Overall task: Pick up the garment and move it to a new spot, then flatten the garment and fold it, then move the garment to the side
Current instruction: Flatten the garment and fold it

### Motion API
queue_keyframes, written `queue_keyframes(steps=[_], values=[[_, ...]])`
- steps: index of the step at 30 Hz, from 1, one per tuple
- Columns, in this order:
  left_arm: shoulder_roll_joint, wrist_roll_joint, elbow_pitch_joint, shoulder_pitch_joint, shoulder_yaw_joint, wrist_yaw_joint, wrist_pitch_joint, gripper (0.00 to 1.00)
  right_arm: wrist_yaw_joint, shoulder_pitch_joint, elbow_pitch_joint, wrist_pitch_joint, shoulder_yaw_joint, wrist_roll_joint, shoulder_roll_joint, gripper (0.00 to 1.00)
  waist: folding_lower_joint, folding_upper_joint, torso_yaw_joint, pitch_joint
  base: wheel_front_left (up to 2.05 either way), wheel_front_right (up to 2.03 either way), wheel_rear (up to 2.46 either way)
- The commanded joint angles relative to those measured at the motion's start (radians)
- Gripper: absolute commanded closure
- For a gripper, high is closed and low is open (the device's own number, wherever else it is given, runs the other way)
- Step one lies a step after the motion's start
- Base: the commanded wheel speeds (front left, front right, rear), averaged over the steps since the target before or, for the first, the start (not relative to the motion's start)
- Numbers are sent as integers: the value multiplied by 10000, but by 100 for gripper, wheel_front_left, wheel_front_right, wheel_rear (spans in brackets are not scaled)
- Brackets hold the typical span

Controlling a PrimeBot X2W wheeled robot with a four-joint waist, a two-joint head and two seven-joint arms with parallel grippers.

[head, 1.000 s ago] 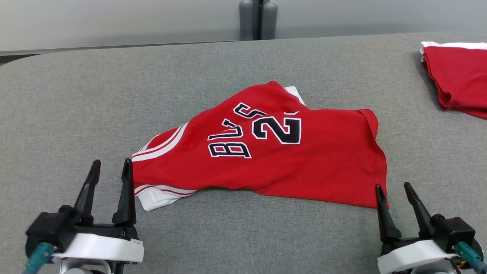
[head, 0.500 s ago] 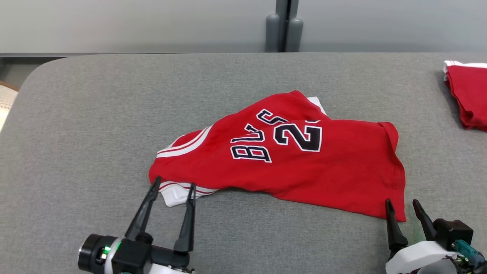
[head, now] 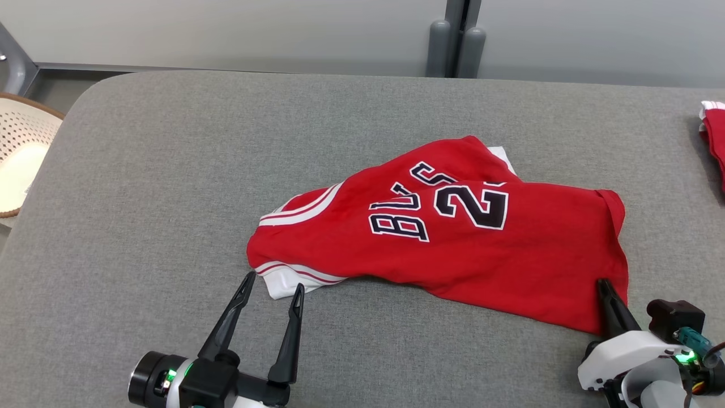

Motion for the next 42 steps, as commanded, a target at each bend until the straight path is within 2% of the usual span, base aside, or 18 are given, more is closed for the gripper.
queue_keyframes(steps=[1,13,14,15,20,21,22,23,24,27,32,33,39,42], values=[[-8,86,23,-176,74,-67,1,0,-9,-162,120,-4,41,112,-46,100,0,0,67,34,0,0,0],[-177,126,4,-48,295,-177,1,0,-9,425,-565,-3,-204,330,-454,100,0,0,231,62,0,0,0],[-189,141,12,-50,296,-186,1,0,-9,480,-563,-3,-298,334,-437,92,0,0,219,59,0,0,0],[-196,162,17,-61,298,-197,1,0,-9,540,-535,-3,-348,306,-410,0,0,0,212,54,0,0,0],[-226,205,-21,-155,338,-271,1,0,-9,430,-107,-3,-201,455,-295,0,0,0,168,151,0,0,0],[-232,221,-5,-179,333,-272,1,0,-9,348,160,23,-30,552,-278,8,0,0,162,176,0,0,0],[-235,232,9,-194,330,-285,1,0,-6,269,354,38,168,624,-258,53,0,0,153,199,0,0,0],[-237,239,18,-212,331,-303,1,0,-6,164,474,38,350,651,-299,88,0,0,145,222,0,0,0],[-240,250,23,-224,327,-329,1,0,-6,68,535,38,518,676,-356,100,0,0,145,237,0,0,0],[-245,268,4,-251,354,-349,1,0,-6,-111,185,6,600,724,-530,100,0,0,111,258,0,0,0],[-257,291,-50,-198,442,-348,1,0,-7,627,-1305,-3,440,703,-624,100,0,0,-3,263,0,0,0],[-257,291,-50,-198,442,-348,1,0,-7,627,-1305,-3,440,703,-624,100,0,0,-3,263,0,0,0],[-264,310,-79,31,583,-361,1,0,-7,2280,-3465,22,54,492,-874,100,0,0,-171,190,0,0,0],[-267,344,-116,56,669,-374,1,0,-7,3263,-4644,550,-285,366,-980,100,0,0,-270,178,0,0,0]])
